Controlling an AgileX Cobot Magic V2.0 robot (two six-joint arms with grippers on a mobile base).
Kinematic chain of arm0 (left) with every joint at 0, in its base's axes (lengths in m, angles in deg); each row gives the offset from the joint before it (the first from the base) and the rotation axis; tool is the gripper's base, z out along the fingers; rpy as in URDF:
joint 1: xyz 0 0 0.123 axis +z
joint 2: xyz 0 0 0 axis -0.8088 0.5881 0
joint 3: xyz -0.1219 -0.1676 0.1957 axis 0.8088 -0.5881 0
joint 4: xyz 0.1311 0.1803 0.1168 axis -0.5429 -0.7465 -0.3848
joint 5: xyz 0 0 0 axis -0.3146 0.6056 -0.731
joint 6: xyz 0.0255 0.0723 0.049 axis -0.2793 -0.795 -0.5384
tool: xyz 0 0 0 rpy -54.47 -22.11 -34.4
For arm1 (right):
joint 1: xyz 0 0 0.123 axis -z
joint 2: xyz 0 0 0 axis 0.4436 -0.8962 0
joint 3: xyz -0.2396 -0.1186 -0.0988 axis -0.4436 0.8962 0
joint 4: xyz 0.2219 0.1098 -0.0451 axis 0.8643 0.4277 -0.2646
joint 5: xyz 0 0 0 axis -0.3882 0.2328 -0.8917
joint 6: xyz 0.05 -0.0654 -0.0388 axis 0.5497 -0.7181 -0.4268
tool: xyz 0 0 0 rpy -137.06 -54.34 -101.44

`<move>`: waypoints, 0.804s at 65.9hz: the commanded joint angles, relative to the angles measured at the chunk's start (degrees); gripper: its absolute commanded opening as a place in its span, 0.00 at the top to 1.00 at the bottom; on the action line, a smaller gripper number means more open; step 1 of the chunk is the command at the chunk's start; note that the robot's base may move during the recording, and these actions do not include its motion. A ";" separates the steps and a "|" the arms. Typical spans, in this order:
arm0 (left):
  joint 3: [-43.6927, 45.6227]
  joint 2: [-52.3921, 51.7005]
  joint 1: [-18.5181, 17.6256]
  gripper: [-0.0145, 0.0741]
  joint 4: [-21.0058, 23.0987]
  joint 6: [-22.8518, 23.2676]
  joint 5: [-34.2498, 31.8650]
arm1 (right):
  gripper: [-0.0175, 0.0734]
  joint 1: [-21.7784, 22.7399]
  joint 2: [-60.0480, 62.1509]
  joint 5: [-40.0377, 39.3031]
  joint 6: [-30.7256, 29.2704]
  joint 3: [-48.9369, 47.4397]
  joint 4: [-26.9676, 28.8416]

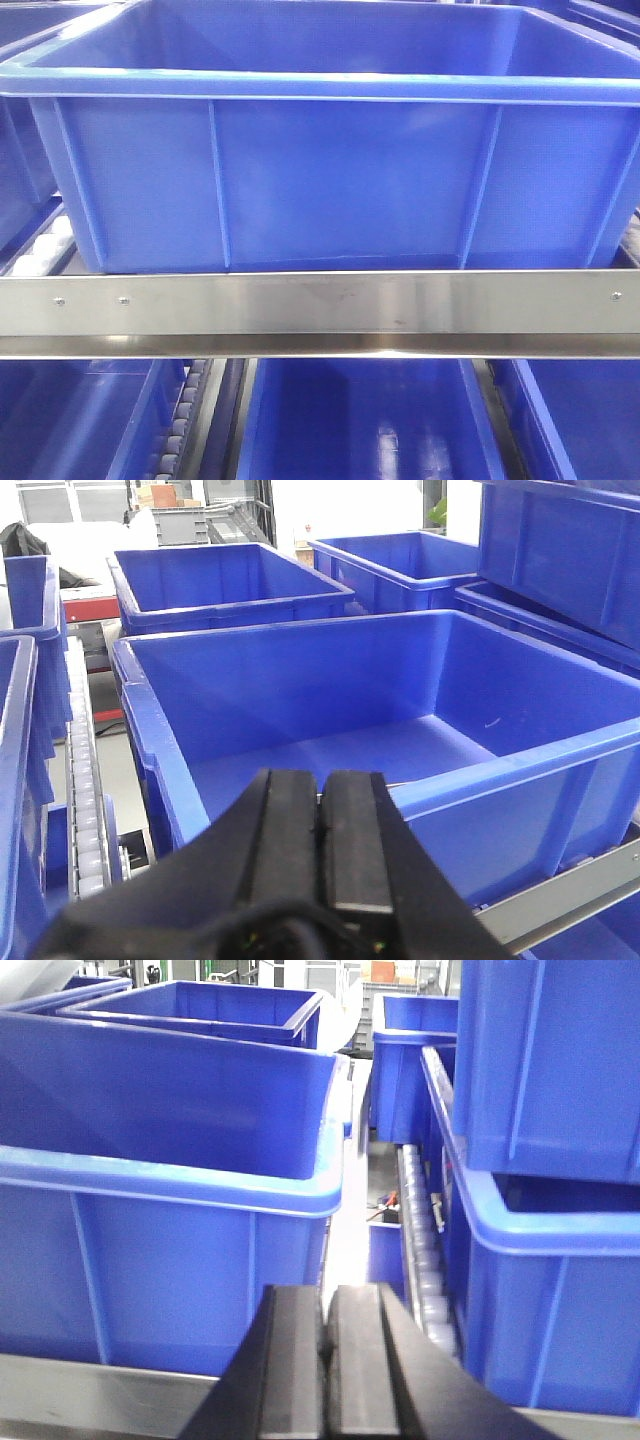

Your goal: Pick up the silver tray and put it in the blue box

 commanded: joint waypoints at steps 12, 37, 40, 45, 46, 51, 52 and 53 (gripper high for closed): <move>1.67 0.20 -0.19 0.95 0.19 0.06 -3.71 | 0.75 0.47 1.16 -4.60 -5.94 0.16 4.12; 1.67 0.20 -0.19 0.95 0.19 0.06 -3.71 | 0.75 0.47 1.16 -4.55 -5.94 0.16 4.12; 1.67 0.20 -0.19 0.95 0.19 0.06 -3.71 | 0.75 0.47 1.16 -4.55 -5.94 0.16 4.12; 1.67 0.20 -0.19 0.95 0.19 0.06 -3.71 | 0.75 0.47 1.16 -4.55 -5.94 0.16 4.12; 1.67 0.20 -0.19 0.95 0.19 0.06 -3.71 | 0.75 0.47 1.16 -4.55 -5.94 0.16 4.12; 1.67 0.20 -0.19 0.95 0.19 0.06 -3.71 | 0.75 0.47 1.16 -4.55 -5.94 0.16 4.12; 1.67 0.20 -0.19 0.95 0.19 0.06 -3.71 | 0.75 0.47 1.16 -4.55 -5.94 0.16 4.12; 1.67 0.20 -0.19 0.95 0.19 0.06 -3.71 | 0.75 0.47 1.16 -4.55 -5.94 0.16 4.12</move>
